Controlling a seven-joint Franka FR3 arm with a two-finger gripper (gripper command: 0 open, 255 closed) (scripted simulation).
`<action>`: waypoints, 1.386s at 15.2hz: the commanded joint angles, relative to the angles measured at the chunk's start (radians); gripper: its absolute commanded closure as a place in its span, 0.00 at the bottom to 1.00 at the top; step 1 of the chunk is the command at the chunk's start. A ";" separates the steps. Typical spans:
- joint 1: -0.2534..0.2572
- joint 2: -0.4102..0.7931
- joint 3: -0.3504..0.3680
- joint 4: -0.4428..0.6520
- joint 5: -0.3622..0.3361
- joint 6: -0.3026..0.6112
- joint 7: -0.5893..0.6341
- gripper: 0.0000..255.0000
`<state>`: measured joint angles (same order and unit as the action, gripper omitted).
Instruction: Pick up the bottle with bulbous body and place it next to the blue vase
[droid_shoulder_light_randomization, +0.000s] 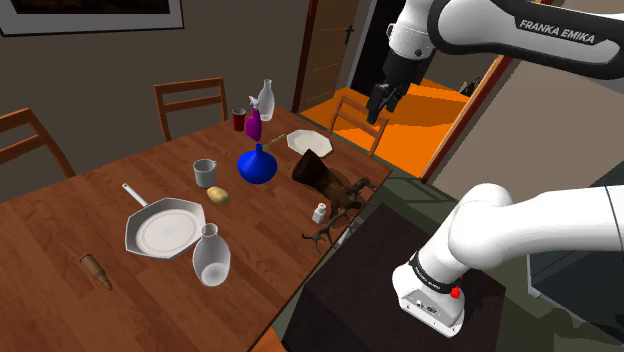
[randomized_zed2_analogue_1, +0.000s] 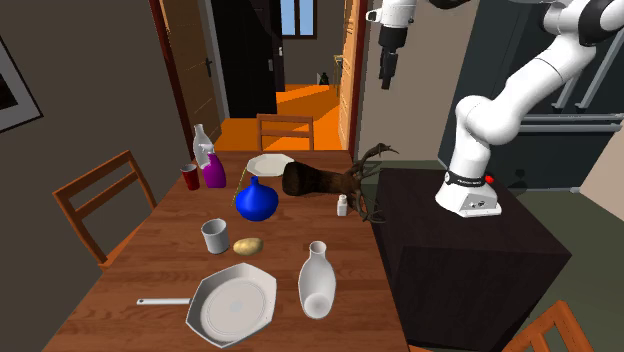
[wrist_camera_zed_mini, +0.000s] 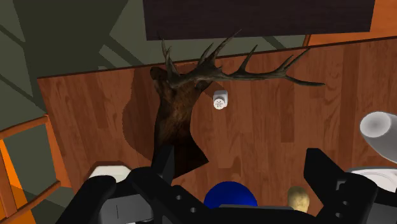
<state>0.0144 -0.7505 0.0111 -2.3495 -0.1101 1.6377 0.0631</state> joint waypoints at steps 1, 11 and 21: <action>0.000 0.000 0.000 0.000 0.000 0.000 0.000 0.00; 0.056 0.144 0.151 -0.102 0.104 0.237 0.211 0.00; 0.089 0.417 0.306 -0.072 0.138 0.481 0.426 0.00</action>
<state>0.1020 -0.3696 0.3008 -2.4271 0.0294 2.0868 0.4654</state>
